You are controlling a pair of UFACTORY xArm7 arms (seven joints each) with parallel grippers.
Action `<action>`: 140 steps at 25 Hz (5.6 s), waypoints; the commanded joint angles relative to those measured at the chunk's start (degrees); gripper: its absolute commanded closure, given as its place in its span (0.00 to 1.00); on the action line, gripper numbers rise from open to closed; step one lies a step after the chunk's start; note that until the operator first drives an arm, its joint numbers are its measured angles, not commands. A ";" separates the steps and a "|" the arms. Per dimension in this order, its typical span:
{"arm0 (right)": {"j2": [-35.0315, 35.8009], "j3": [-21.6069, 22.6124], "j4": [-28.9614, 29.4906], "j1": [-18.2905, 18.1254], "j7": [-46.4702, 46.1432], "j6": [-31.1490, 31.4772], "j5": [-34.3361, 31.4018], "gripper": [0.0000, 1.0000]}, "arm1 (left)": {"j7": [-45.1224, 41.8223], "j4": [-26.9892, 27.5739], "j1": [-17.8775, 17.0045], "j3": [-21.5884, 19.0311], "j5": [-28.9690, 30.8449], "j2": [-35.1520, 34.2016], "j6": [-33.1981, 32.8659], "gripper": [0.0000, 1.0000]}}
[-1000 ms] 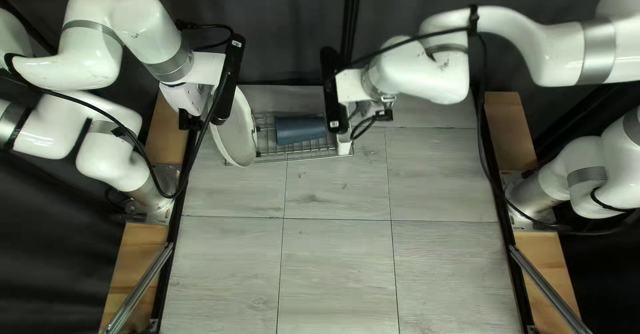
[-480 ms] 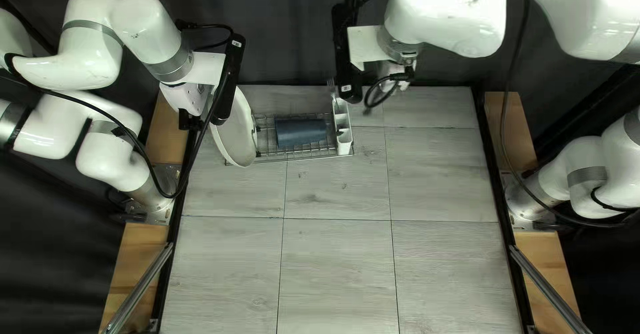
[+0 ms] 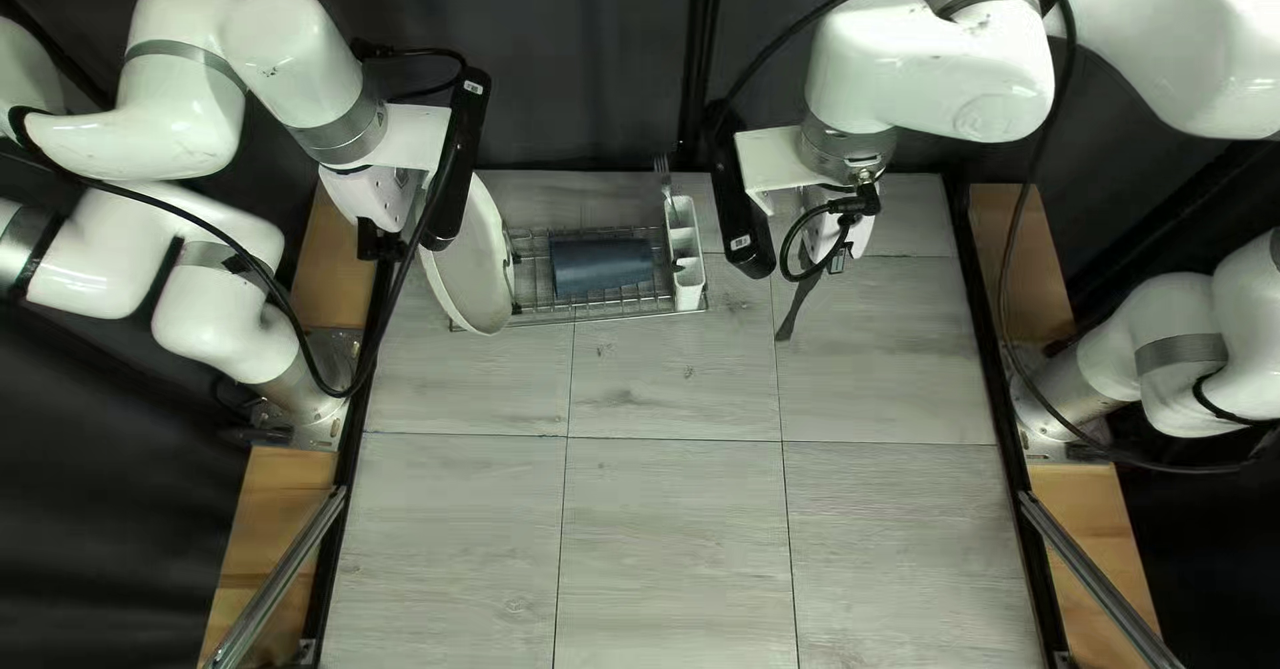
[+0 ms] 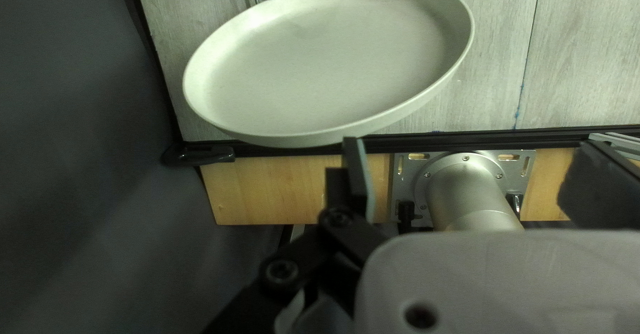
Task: Pick up and place plate onto table. Place down one fork to the left of the plate. Place spoon and knife to the right of the plate. Place cup above the knife and spoon
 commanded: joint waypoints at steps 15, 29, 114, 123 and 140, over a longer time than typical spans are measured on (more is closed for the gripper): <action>-5.81 -6.69 -18.05 -1.40 -13.16 -3.64 27.81 1.00 | 0.00 0.00 0.00 0.00 0.00 0.00 0.00 0.00; 0.13 -8.56 -29.14 -1.51 -29.30 -9.56 37.95 1.00 | 0.00 0.00 0.00 0.00 0.00 0.00 0.00 0.00; 14.14 1.53 -17.51 -2.36 17.69 -50.02 -19.61 0.00 | 0.00 0.00 0.00 0.00 0.00 0.00 0.00 0.00; 20.14 1.38 -13.72 -1.84 17.32 -53.86 -21.74 1.00 | 0.00 0.00 0.00 0.00 0.00 0.00 0.00 0.00; 7.70 1.79 -14.92 1.86 24.87 -42.55 -28.28 1.00 | 0.00 0.00 0.00 0.00 0.00 0.00 0.00 0.00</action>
